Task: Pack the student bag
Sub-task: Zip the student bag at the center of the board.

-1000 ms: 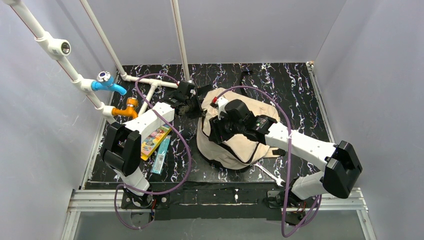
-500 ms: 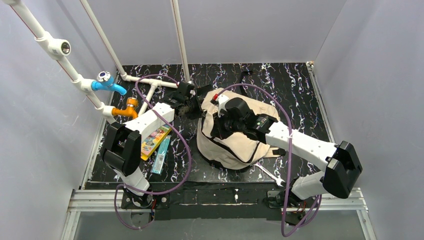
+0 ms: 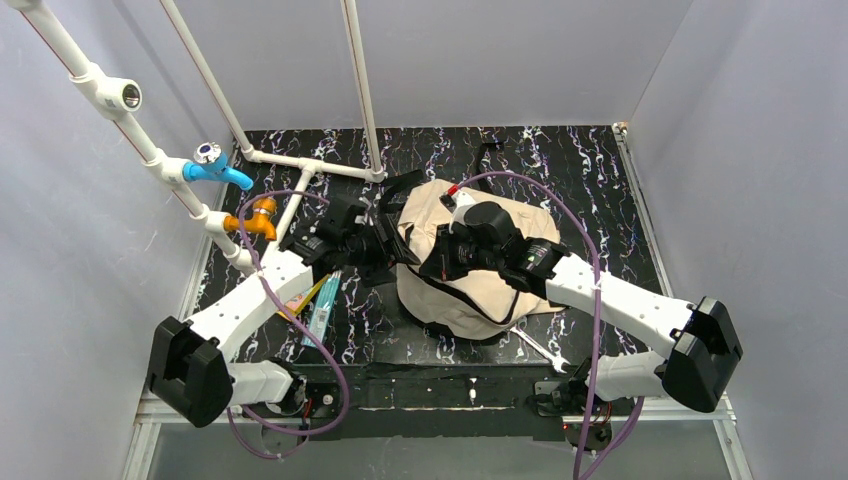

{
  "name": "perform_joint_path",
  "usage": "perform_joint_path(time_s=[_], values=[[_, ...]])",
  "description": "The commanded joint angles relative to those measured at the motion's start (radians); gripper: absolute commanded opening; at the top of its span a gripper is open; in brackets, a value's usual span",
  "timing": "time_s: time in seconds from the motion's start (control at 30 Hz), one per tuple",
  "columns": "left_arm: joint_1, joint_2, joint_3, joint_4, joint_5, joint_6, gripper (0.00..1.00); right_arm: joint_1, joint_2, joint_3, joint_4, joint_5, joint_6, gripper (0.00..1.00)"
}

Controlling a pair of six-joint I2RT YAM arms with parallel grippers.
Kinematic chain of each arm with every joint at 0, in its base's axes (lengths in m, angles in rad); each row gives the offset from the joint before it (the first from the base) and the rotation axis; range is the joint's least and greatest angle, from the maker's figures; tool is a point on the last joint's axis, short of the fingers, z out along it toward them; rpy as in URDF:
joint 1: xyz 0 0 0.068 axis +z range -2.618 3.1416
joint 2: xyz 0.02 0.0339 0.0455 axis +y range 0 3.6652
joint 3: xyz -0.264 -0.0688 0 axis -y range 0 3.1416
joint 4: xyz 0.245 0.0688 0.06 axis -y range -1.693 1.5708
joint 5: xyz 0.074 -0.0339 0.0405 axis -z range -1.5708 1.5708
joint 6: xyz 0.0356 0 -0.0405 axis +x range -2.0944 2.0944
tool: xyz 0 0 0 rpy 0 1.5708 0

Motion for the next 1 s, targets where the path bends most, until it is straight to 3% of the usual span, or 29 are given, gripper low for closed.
perform_joint_path(time_s=[0.0, 0.27, 0.53, 0.63, 0.8, 0.97], values=[[-0.038, -0.065, -0.059, 0.038, -0.006, -0.164, 0.66, 0.002, -0.034, 0.026, 0.057, -0.004, 0.007, 0.01], [-0.045, -0.024, -0.14, 0.206, -0.05, -0.218, 0.32, 0.005, -0.046, 0.016, 0.019, -0.035, 0.002, 0.01], [-0.045, -0.029, -0.152, 0.257, -0.077, -0.139, 0.12, 0.007, -0.039, 0.024, -0.154, 0.009, -0.131, 0.02], [-0.046, -0.03, -0.167, 0.286, -0.064, -0.131, 0.03, 0.007, -0.02, 0.045, -0.184, 0.006, -0.157, 0.13], [-0.044, -0.045, -0.177, 0.294, -0.05, -0.114, 0.0, 0.008, -0.021, 0.058, -0.206, 0.031, -0.19, 0.3], [-0.045, -0.063, -0.187, 0.3, -0.046, -0.116, 0.0, 0.008, -0.006, 0.059, -0.211, 0.008, -0.217, 0.35]])
